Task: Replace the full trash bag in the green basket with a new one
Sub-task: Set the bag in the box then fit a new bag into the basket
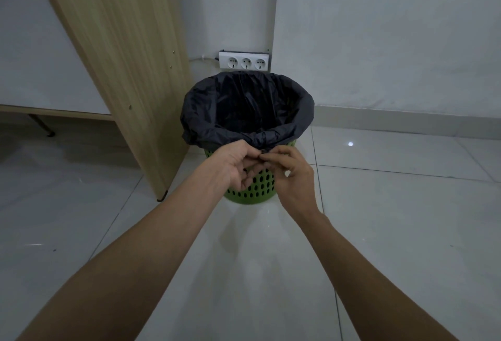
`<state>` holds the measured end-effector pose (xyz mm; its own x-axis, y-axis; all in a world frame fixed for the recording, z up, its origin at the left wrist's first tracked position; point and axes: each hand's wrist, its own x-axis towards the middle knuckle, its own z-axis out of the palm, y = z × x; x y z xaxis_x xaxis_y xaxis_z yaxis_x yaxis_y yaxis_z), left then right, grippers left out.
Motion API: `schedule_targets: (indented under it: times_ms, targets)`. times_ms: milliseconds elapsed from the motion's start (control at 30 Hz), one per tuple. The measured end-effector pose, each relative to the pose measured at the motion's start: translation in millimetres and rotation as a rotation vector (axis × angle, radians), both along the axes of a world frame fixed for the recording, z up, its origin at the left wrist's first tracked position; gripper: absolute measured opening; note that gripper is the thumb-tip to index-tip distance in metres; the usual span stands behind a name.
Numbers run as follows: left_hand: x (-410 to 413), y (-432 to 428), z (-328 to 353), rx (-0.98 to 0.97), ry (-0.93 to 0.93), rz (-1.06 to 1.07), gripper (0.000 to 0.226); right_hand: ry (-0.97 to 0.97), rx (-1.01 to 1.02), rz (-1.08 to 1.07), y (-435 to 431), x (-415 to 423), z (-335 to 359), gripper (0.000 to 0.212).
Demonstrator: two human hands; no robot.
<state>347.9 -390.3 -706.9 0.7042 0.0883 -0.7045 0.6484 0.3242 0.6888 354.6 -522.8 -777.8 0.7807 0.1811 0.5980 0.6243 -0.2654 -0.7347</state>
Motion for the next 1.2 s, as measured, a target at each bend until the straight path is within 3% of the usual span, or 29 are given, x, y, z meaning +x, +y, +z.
schedule_targets:
  times_ms: [133, 300, 367, 500, 567, 633, 833, 1000, 1200]
  targets:
    - [-2, 4, -1, 0.001, -0.015, -0.078, 0.014, 0.054, -0.029, -0.098, 8, 5, 2, 0.022]
    - [-8, 10, -10, -0.099, -0.114, -0.072, 0.014, 0.263, -0.299, -0.267, 13, 7, 9, 0.015]
    - [-10, 9, -13, -0.14, -0.158, -0.022, 0.016, 0.379, -0.196, -0.22, 15, 7, 13, 0.014]
    - [-8, 5, -19, -0.143, -0.198, 0.032, 0.013, 0.739, 0.409, -0.056, 14, 3, 30, 0.013]
    - [-7, 2, -22, -0.119, -0.205, 0.059, 0.012, 0.848, 0.568, -0.098, 14, 2, 29, 0.022]
    - [-5, -3, -24, -0.087, -0.207, 0.113, 0.011, 0.947, 0.632, -0.137, 17, 2, 24, 0.032]
    - [0, -10, -20, -0.002, -0.175, 0.233, 0.011, 1.071, 0.806, 0.148, 24, -6, 28, 0.011]
    - [-1, -10, -21, -0.042, -0.178, 0.271, 0.008, 1.239, 0.868, 0.023, 34, 5, 37, 0.012]
    - [-1, -16, -31, 0.04, -0.309, 0.356, 0.004, 1.356, 0.852, -0.048, 43, 23, 41, 0.016]
